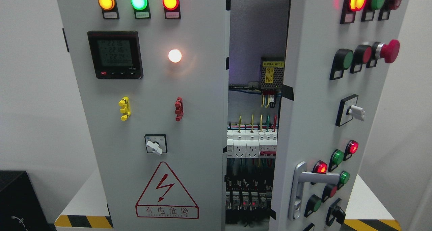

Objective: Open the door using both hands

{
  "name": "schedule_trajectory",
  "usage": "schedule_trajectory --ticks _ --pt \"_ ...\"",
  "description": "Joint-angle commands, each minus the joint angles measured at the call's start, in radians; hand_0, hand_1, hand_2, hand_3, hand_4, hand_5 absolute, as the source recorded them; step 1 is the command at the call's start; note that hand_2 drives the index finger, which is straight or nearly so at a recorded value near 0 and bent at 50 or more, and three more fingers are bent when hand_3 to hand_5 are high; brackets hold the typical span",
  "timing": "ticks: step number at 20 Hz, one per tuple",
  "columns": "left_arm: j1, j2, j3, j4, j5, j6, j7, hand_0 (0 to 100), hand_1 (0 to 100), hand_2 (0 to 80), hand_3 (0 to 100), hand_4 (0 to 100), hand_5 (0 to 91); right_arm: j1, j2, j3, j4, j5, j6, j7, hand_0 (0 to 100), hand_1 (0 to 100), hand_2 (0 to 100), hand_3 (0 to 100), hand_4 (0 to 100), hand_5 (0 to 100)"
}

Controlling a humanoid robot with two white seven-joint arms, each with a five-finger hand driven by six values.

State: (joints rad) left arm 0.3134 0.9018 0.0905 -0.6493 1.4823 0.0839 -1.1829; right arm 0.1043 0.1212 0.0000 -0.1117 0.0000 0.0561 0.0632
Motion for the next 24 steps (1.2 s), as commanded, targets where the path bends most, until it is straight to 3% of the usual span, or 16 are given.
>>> schedule_trajectory --ticks 1,3,5,8,11,13,15,17,19,24 --pt "-0.227 0.634 0.33 -0.478 0.159 0.168 -0.04 0 0 0.0 0 0 0.0 0.0 0.0 -0.015 0.0 -0.009 0.001 0.0 0 0 0 0 0 0" --pt "-0.394 0.635 0.283 -0.585 0.147 0.296 -0.037 0 0 0.0 0 0 0.0 0.0 0.0 -0.015 0.0 -0.009 0.001 0.0 0 0 0 0 0 0" --pt "-0.626 0.632 0.09 -0.663 0.124 0.324 -0.034 0 0 0.0 0 0 0.0 0.0 0.0 -0.015 0.0 -0.009 0.001 0.0 0 0 0 0 0 0" --pt "-1.074 0.634 -0.414 -0.753 0.124 0.326 -0.034 0 0 0.0 0 0 0.0 0.0 0.0 -0.015 0.0 -0.009 0.001 0.0 0 0 0 0 0 0" --pt "-1.444 0.592 -0.884 -0.866 0.116 0.324 -0.017 0 0 0.0 0 0 0.0 0.0 0.0 -0.015 0.0 -0.009 0.001 0.0 0 0 0 0 0 0" --pt "-1.623 0.499 -1.16 -0.903 0.113 0.321 0.028 0 0 0.0 0 0 0.0 0.0 0.0 -0.015 0.0 -0.009 0.001 0.0 0 0 0 0 0 0" --pt "-1.782 0.419 -1.364 -0.926 0.115 0.32 0.089 0 0 0.0 0 0 0.0 0.0 0.0 -0.015 0.0 -0.009 0.001 0.0 0 0 0 0 0 0" --pt "-1.865 0.335 -1.484 -0.948 0.116 0.306 0.143 0 0 0.0 0 0 0.0 0.0 0.0 -0.015 0.0 -0.009 0.001 0.0 0 0 0 0 0 0" --pt "-1.892 0.217 -1.532 -0.948 0.116 0.261 0.212 0 0 0.0 0 0 0.0 0.0 0.0 -0.015 0.0 -0.009 0.001 0.0 0 0 0 0 0 0" --pt "-1.916 -0.079 -1.552 -0.946 0.111 0.198 0.494 0 0 0.0 0 0 0.0 0.0 0.0 -0.015 0.001 -0.009 0.001 0.0 0 0 0 0 0 0"
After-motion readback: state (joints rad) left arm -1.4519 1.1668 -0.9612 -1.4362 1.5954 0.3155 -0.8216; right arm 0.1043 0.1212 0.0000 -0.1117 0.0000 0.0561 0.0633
